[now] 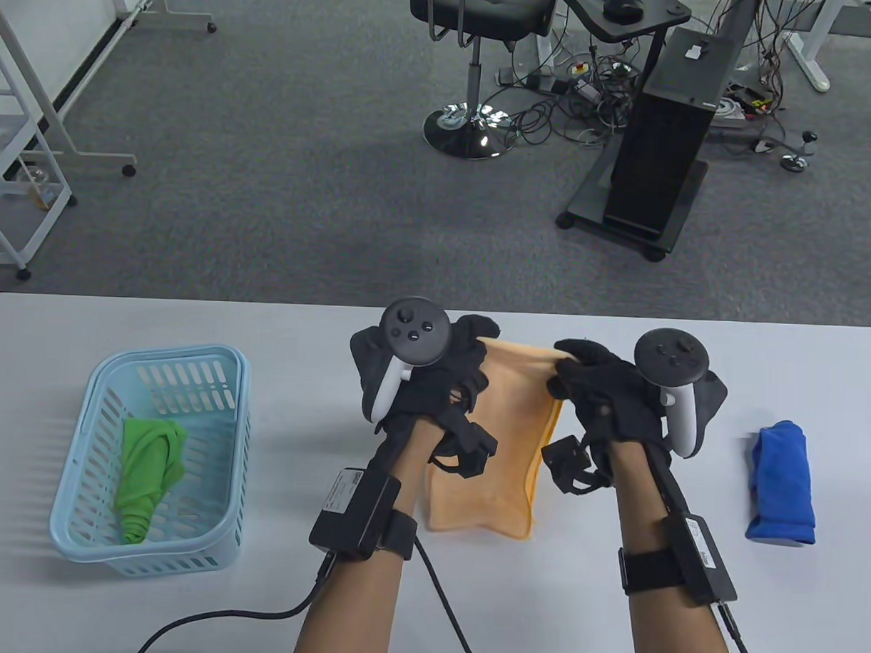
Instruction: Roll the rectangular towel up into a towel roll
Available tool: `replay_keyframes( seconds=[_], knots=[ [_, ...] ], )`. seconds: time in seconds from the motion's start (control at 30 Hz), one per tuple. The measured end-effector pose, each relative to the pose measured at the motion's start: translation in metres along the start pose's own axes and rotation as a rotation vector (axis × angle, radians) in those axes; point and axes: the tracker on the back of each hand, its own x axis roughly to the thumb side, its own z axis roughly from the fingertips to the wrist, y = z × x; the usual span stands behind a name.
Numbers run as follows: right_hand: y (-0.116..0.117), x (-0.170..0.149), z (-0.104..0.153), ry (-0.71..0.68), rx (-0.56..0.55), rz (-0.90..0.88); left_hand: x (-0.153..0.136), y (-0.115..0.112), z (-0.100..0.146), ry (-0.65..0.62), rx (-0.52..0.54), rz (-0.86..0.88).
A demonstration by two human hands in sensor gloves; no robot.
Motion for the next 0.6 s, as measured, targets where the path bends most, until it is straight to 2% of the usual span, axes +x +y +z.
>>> replay_keyframes(
  seconds=[0.07, 0.13, 0.2, 0.27, 0.33, 0.4, 0.43, 0.47, 0.5, 0.53, 0.6],
  knots=[
    [-0.009, 0.008, -0.002, -0.073, -0.003, -0.072, 0.011, 0.014, -0.004, -0.091, 0.080, -0.040],
    [-0.017, 0.016, 0.000, -0.148, -0.019, -0.119, 0.022, 0.025, -0.001, -0.130, 0.122, -0.097],
    [-0.019, 0.019, 0.005, -0.194, -0.003, -0.077, 0.025, 0.027, 0.006, -0.172, 0.121, -0.141],
    [-0.015, 0.013, 0.012, -0.238, -0.026, 0.009, 0.019, 0.021, 0.018, -0.209, 0.098, -0.217],
    [0.000, -0.008, 0.022, -0.244, 0.000, 0.083, 0.002, 0.004, 0.033, -0.220, 0.071, -0.326],
    [0.027, -0.045, 0.035, -0.218, 0.056, 0.173, -0.026, -0.026, 0.055, -0.182, -0.014, -0.442],
    [0.041, -0.065, 0.042, -0.199, 0.098, 0.230, -0.046, -0.045, 0.066, -0.152, -0.060, -0.516],
    [0.063, -0.097, 0.052, -0.154, 0.184, 0.342, -0.069, -0.066, 0.080, -0.114, -0.105, -0.607],
    [0.073, -0.113, 0.058, -0.130, 0.231, 0.407, -0.083, -0.078, 0.089, -0.092, -0.117, -0.659],
    [0.084, -0.133, 0.068, -0.108, 0.283, 0.507, -0.103, -0.096, 0.103, -0.066, -0.173, -0.694],
    [0.091, -0.148, 0.080, -0.105, 0.304, 0.564, -0.121, -0.113, 0.123, -0.016, -0.242, -0.689]
  ],
)
